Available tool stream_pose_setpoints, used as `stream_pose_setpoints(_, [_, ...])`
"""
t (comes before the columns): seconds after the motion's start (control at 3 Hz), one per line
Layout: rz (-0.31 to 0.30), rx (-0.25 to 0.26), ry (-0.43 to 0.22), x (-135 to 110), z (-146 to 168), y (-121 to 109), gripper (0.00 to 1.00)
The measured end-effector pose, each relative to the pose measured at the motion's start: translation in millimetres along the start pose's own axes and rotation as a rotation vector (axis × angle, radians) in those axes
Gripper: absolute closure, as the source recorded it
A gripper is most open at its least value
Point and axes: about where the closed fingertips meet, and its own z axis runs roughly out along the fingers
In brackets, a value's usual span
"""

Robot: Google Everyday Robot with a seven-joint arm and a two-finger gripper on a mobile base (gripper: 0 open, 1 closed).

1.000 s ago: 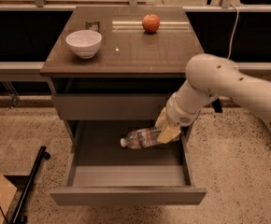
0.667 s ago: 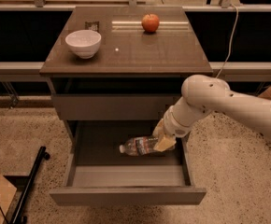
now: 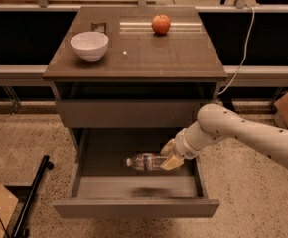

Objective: Place water bottle into middle drawer

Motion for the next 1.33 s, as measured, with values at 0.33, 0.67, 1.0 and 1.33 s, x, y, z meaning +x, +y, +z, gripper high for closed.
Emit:
stream_pose_setpoints(0.33, [0.031, 0.011, -0.002, 3.3, 12.7, 1.0, 1.0])
stream_pose_setpoints(0.67, [0.068, 0.009, -0.032, 15.5, 41.3, -6.1, 1.0])
stream_pose_setpoints(1.0, [0.122, -0.015, -0.06, 34.0, 74.5, -8.5, 0.81])
stream_pose_setpoints(1.33, [0.177, -0.044, -0.09, 50.6, 106.9, -9.6, 0.58])
